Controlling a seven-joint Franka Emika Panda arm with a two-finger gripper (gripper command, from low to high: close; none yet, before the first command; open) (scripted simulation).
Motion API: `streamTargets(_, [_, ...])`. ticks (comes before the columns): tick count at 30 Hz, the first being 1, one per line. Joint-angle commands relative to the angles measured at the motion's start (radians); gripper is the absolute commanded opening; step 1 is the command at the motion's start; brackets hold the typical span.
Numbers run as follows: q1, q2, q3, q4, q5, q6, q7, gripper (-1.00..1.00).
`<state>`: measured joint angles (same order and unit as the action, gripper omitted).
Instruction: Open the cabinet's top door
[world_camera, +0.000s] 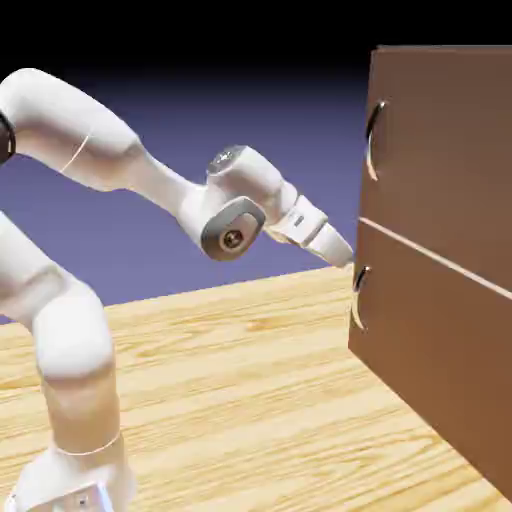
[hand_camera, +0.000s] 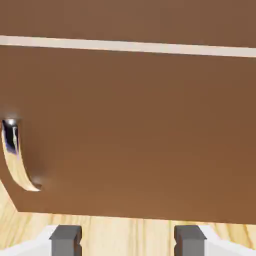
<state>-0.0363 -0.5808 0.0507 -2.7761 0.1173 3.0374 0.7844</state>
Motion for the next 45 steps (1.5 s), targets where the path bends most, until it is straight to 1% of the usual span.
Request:
streamTargets(1, [-0.018, -0.004, 0.019, 0.013, 0.044, 0.0, 0.016, 0.0])
streamTargets(45, [-0.805, -0.18, 0.846, 0.565, 1.957, 0.007, 0.723, 0.0])
